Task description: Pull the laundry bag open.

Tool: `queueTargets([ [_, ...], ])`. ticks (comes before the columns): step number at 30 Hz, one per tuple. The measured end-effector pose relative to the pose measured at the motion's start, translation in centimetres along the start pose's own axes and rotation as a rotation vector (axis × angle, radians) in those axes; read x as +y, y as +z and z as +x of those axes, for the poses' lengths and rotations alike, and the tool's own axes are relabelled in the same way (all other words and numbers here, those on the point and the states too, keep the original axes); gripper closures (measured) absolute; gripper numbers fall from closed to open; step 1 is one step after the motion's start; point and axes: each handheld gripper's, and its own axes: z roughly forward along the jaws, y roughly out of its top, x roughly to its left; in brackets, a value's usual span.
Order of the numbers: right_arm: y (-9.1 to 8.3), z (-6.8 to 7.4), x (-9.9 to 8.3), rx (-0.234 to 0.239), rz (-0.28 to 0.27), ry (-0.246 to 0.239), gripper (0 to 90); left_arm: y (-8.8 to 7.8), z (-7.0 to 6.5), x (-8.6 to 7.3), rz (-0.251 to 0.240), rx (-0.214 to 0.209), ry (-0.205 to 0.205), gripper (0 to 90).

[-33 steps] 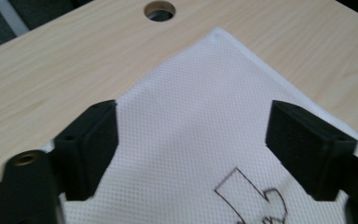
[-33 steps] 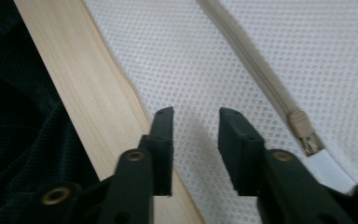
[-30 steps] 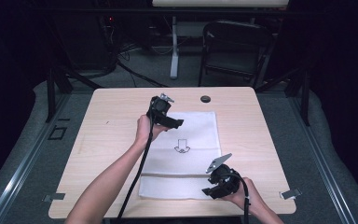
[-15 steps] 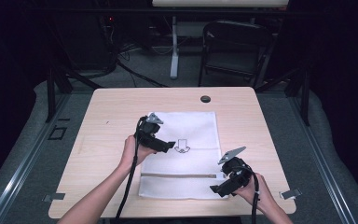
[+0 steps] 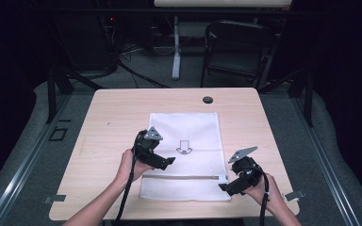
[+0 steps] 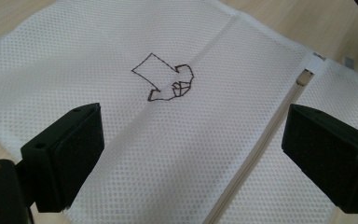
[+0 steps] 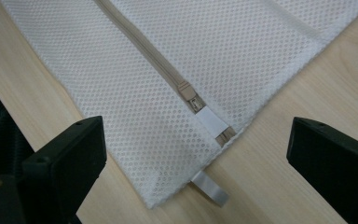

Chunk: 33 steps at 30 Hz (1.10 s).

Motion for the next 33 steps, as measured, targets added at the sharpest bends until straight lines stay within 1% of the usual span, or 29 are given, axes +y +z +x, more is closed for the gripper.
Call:
queueTargets([
  [1, 0.0, 0.0, 0.0, 0.000, 0.000, 0.000, 5.4, 0.0, 0.0, 0.0, 0.000, 0.000, 0.000, 5.8],
  [2, 0.0, -0.1, 0.0, -0.002, -0.007, 0.001, 6.3, 0.0, -0.2, -0.1, -0.010, -0.003, -0.001, 5.8],
  [3, 0.0, -0.1, 0.1, -0.007, -0.011, 0.005, 9.5, 0.0, -0.3, 0.0, -0.012, -0.013, 0.011, 5.8],
  [4, 0.0, -0.1, 0.1, -0.010, -0.011, 0.004, 11.5, 0.1, -0.4, -0.1, -0.018, -0.016, 0.016, 5.9],
  [5, 0.0, -0.1, 0.1, -0.010, -0.011, 0.004, 11.5, 0.1, -0.4, -0.1, -0.018, -0.016, 0.016, 6.0],
  [6, 0.0, -0.1, 0.1, -0.011, -0.016, 0.013, 14.7, 0.3, -0.7, -0.1, -0.019, -0.025, 0.026, 6.0],
  [7, 0.0, -0.2, 0.0, -0.010, -0.019, 0.018, 15.8, 0.5, -1.0, -0.1, -0.022, -0.021, 0.028, 6.2],
  [9, 0.1, -0.4, -0.1, -0.018, -0.025, 0.031, 21.5, 0.9, -1.4, 0.0, -0.008, -0.030, 0.044, 6.2],
  [10, 0.1, -0.5, -0.2, -0.011, -0.027, 0.037, 22.2, 1.2, -1.7, 0.0, -0.007, -0.037, 0.051, 6.1],
  [11, 0.1, -0.5, -0.2, -0.011, -0.027, 0.037, 22.2, 1.2, -1.7, 0.0, -0.007, -0.037, 0.051, 6.4],
  [12, 0.1, -0.6, -0.3, -0.017, -0.019, 0.036, 25.8, 1.3, -1.9, 0.1, -0.008, -0.039, 0.059, 6.4],
  [13, 0.3, -0.8, -0.3, -0.017, -0.017, 0.048, 29.8, 1.6, -2.3, 0.2, -0.011, -0.045, 0.062, 6.5],
  [14, 0.3, -0.9, -0.4, -0.021, -0.022, 0.046, 34.8, 1.8, -2.5, 0.2, -0.007, -0.049, 0.067, 6.6],
  [16, 0.4, -0.9, -0.4, -0.018, -0.020, 0.050, 40.7, 2.2, -2.8, 0.3, -0.005, -0.058, 0.078, 7.0],
  [17, 0.5, -0.9, -0.4, -0.011, -0.019, 0.046, 48.8, 2.2, -2.8, 0.3, -0.005, -0.058, 0.078, 7.1],
  [18, 0.7, -0.9, -0.4, -0.019, -0.012, 0.049, 52.4, 2.6, -3.1, 0.3, 0.005, -0.070, 0.090, 7.7],
  [19, 1.0, -1.0, -0.3, -0.015, -0.006, 0.051, 58.5, 2.8, -3.3, 0.3, 0.006, -0.069, 0.096, 8.3],
  [20, 1.2, -1.0, -0.3, -0.004, 0.005, 0.066, 62.7, 2.9, -3.5, 0.3, 0.007, -0.072, 0.097, 9.1],
  [22, 1.7, -1.1, -0.3, -0.016, 0.023, 0.065, 71.3, 3.2, -3.8, 0.3, 0.006, -0.078, 0.107, 10.6],
  [24, 2.3, -1.2, -0.3, -0.011, 0.042, 0.063, 76.9, 3.5, -3.9, 0.4, 0.010, -0.086, 0.122, 11.3],
  [25, 2.5, -1.3, -0.3, -0.014, 0.032, 0.070, 79.6, 3.6, -4.0, 0.4, 0.010, -0.085, 0.126, 11.7],
  [26, 2.7, -1.3, -0.2, -0.009, 0.034, 0.075, 81.2, 3.8, -4.1, 0.4, 0.007, -0.090, 0.125, 12.0],
  [27, 2.9, -1.4, -0.2, -0.015, 0.039, 0.070, 83.7, 3.9, -4.2, 0.5, 0.009, -0.095, 0.127, 12.1],
  [28, 3.0, -1.5, -0.1, -0.017, 0.048, 0.064, 85.4, 4.1, -4.2, 0.5, 0.013, -0.098, 0.130, 12.9],
  [30, 3.3, -1.6, -0.1, -0.020, 0.049, 0.065, 88.6, 4.3, -4.3, 0.5, 0.013, -0.099, 0.134, 13.6],
  [31, 3.5, -1.7, -0.1, -0.011, 0.045, 0.071, 89.8, 4.6, -4.4, 0.5, 0.018, -0.109, 0.133, 14.0],
  [32, 3.7, -1.7, -0.1, -0.012, 0.053, 0.073, 90.0, 4.8, -4.4, 0.6, 0.024, -0.119, 0.145, 14.7],
  [33, 3.8, -1.7, -0.1, -0.018, 0.063, 0.068, 90.0, 4.9, -4.5, 0.6, 0.026, -0.125, 0.147, 15.3],
])
